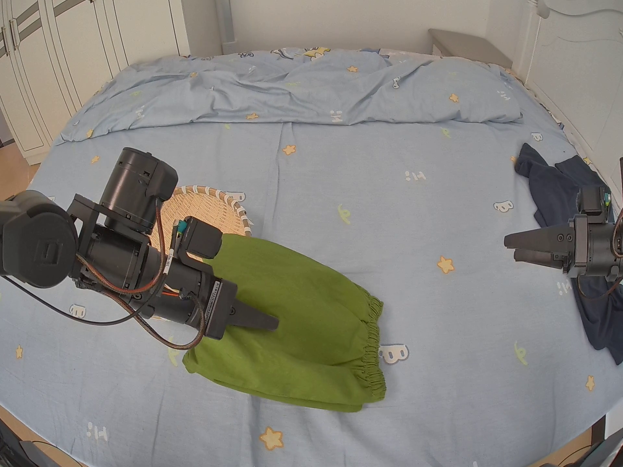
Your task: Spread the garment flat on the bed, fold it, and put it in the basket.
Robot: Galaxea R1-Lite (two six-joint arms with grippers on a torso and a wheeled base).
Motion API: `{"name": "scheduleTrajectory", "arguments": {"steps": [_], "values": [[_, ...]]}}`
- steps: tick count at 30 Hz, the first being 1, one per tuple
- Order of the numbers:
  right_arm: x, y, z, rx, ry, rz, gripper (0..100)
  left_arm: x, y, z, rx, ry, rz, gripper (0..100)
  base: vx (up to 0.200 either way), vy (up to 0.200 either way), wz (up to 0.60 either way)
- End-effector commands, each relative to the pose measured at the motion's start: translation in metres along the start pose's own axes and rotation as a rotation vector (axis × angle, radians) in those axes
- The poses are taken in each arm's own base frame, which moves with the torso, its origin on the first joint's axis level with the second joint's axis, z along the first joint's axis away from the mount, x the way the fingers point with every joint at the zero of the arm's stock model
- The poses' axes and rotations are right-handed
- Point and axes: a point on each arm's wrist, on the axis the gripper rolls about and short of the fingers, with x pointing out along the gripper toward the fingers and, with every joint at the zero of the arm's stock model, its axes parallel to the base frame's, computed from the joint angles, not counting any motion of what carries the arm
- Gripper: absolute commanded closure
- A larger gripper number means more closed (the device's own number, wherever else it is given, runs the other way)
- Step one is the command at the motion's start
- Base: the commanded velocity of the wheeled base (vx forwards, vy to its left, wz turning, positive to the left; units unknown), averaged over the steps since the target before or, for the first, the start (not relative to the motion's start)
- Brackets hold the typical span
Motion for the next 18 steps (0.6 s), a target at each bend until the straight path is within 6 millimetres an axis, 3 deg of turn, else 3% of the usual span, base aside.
{"name": "scheduleTrajectory", "arguments": {"steps": [1, 6, 8, 9, 18], "values": [[0.004, -0.005, 0.0, 0.013, 0.011, -0.008, 0, -0.009, -0.003, 0.002, 0.031, -0.045, 0.121, 100, 0.0, 0.0, 0.0], [0.005, -0.005, -0.001, 0.01, 0.017, -0.005, 0, -0.034, -0.019, 0.005, 0.114, -0.209, 0.126, 100, 0.0, 0.0, 0.0], [0.005, -0.005, -0.001, 0.01, 0.017, -0.005, 0, -0.034, -0.019, 0.004, 0.116, -0.213, 0.126, 100, 0.0, 0.0, 0.0], [0.005, -0.004, -0.001, 0.008, 0.017, -0.004, 0, -0.042, -0.024, 0.004, 0.15, -0.306, 0.116, 100, 0.0, 0.0, 0.0], [0.004, -0.004, -0.002, 0.006, 0.016, -0.004, 0, -0.056, -0.026, 0.005, 0.209, -0.594, 0.084, 100, 0.0, 0.0, 0.0]]}}
